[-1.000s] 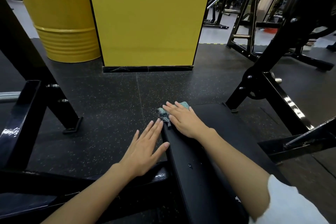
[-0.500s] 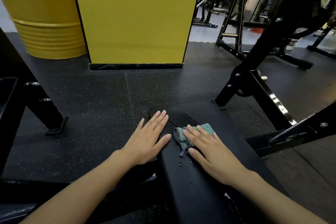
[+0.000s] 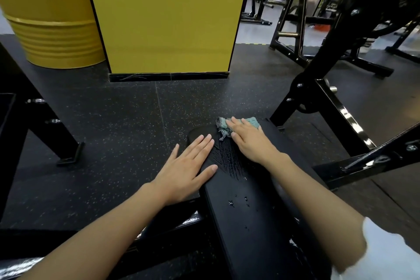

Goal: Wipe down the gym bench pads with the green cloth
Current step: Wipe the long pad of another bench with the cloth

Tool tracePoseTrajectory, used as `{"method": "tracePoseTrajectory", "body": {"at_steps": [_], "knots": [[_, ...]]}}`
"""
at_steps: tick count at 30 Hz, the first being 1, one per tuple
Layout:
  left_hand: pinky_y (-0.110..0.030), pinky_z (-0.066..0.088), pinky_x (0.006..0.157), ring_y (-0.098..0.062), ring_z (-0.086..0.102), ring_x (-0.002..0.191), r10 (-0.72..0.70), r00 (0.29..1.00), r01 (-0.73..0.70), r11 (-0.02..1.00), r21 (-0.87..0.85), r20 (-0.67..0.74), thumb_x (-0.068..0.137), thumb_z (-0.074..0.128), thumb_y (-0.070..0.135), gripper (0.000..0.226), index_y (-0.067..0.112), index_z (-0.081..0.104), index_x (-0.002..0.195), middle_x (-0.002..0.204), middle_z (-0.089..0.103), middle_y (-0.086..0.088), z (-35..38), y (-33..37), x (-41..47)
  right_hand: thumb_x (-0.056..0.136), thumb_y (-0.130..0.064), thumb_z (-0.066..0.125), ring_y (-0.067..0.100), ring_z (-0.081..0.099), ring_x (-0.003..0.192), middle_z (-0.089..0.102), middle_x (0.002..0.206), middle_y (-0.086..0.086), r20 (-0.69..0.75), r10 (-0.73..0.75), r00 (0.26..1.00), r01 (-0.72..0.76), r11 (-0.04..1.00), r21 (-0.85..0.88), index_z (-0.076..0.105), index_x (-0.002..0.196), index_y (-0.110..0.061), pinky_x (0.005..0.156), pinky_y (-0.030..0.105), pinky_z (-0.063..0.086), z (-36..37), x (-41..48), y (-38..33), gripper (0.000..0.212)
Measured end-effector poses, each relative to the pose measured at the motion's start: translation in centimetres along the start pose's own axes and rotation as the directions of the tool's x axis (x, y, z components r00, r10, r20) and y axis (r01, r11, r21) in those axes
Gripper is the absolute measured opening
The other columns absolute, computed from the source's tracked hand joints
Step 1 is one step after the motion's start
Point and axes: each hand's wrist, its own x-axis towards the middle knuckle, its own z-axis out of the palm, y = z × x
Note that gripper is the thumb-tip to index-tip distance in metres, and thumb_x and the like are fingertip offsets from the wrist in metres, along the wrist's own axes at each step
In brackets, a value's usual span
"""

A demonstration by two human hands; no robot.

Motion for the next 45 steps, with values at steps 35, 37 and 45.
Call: {"method": "tracePoseTrajectory", "body": {"at_steps": [35,37,45], "knots": [[-0.043,-0.008,0.122,0.011,-0.030,0.140,0.027,0.998,-0.030,0.999,-0.043,-0.059,0.073,-0.018,0.083,0.096,0.035,-0.012,0.156,0.159,-0.023,0.027,0.9,-0.7,0.1,0.106,-0.029,0.034,0.001,0.004,0.148,0.015,0.157,-0.023,-0.011,-0.055,0.998,0.055,0.996,0.065,0.025,0.150,-0.039,0.123,0.044,0.008,-1.0,-10.2,5.3,0.046],[-0.044,-0.007,0.123,0.011,-0.030,0.139,0.024,0.998,-0.026,0.999,-0.036,-0.058,0.072,-0.019,0.084,0.097,0.035,-0.012,0.156,0.159,-0.023,0.027,0.8,-0.7,0.1,0.106,-0.028,0.034,0.002,0.004,0.149,0.016,0.157,-0.022,-0.016,-0.055,0.998,0.056,0.996,0.076,0.026,0.150,-0.038,0.123,0.044,0.008,-1.0,-9.9,5.4,0.046],[-0.044,-0.007,0.123,0.011,-0.029,0.141,0.038,0.997,-0.041,0.998,-0.049,-0.061,0.083,-0.007,0.077,0.085,0.035,-0.010,0.157,0.159,-0.022,0.027,1.0,-0.8,0.1,0.106,-0.021,0.032,0.015,0.010,0.151,0.022,0.161,-0.008,-0.047,0.033,0.998,-0.031,0.998,0.048,0.031,0.151,-0.027,0.121,0.051,0.009,-1.7,-2.2,5.9,0.045]]}}
